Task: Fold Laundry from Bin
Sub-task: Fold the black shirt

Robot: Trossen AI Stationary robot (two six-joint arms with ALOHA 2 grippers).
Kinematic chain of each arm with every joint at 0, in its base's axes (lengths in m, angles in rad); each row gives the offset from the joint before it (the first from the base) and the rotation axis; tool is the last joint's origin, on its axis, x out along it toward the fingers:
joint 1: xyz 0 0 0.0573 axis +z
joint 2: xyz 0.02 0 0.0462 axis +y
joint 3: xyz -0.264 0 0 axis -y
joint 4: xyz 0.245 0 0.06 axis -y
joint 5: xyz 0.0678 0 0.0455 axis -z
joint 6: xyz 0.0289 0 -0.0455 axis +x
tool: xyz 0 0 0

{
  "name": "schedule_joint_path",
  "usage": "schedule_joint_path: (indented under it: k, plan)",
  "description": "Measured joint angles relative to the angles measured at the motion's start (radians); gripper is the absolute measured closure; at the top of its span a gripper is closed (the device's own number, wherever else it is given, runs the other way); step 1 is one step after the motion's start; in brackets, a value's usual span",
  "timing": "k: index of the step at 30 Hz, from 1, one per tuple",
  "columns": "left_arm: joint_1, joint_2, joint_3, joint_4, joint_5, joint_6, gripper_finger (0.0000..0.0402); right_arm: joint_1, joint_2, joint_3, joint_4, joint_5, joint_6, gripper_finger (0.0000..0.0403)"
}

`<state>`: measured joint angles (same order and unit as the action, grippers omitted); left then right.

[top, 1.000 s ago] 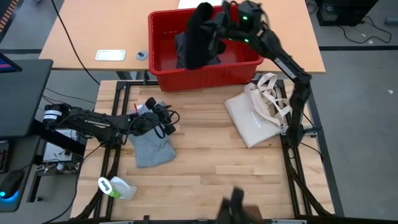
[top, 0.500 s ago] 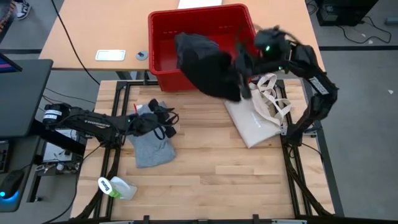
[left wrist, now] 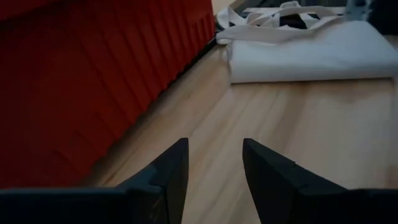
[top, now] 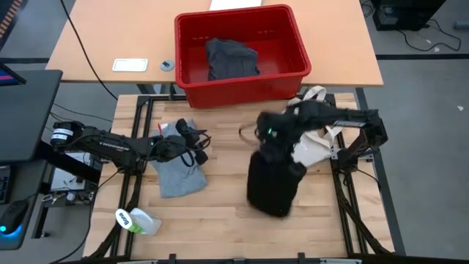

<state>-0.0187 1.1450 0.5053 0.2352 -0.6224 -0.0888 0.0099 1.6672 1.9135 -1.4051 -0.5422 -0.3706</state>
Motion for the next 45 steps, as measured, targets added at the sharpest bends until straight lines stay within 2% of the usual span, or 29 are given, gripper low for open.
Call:
schedule_joint_path:
  k: [4,7,9,20,26,32,38,40,45]
  plan:
    - [-0.037,0.000,0.000,0.002,0.000,-0.014,0.0246,0.061,0.000,-0.108,0.018,-0.054,0.027,0.0376]
    - [-0.065,0.000,0.000,0.042,0.001,-0.016,0.0246,0.121,0.000,-0.113,0.048,-0.184,0.032,0.0377]
    - [-0.084,0.000,0.000,0.081,0.000,-0.016,0.0246,0.179,0.000,-0.087,0.073,-0.219,0.039,0.0378]
    - [-0.145,0.000,0.000,0.225,0.001,-0.015,0.0246,0.424,-0.006,0.193,0.052,-0.185,0.087,0.0368]
    - [-0.180,0.000,0.000,0.268,0.001,-0.013,0.0246,0.480,-0.009,0.327,0.065,-0.159,0.088,0.0368]
    - [-0.189,0.000,0.000,0.247,0.001,0.058,0.0246,0.430,0.003,0.297,0.014,-0.121,-0.006,0.0372]
    - [-0.186,0.000,0.000,0.247,0.000,0.078,0.0246,0.276,0.029,0.050,0.087,-0.100,-0.038,0.0377]
    - [-0.186,0.000,0.000,0.247,0.000,0.078,0.0246,0.225,0.031,-0.054,0.139,-0.047,-0.018,0.0375]
    - [-0.188,0.000,0.000,0.239,0.000,0.078,0.0246,0.108,0.036,-0.243,0.284,0.181,0.073,0.0351]
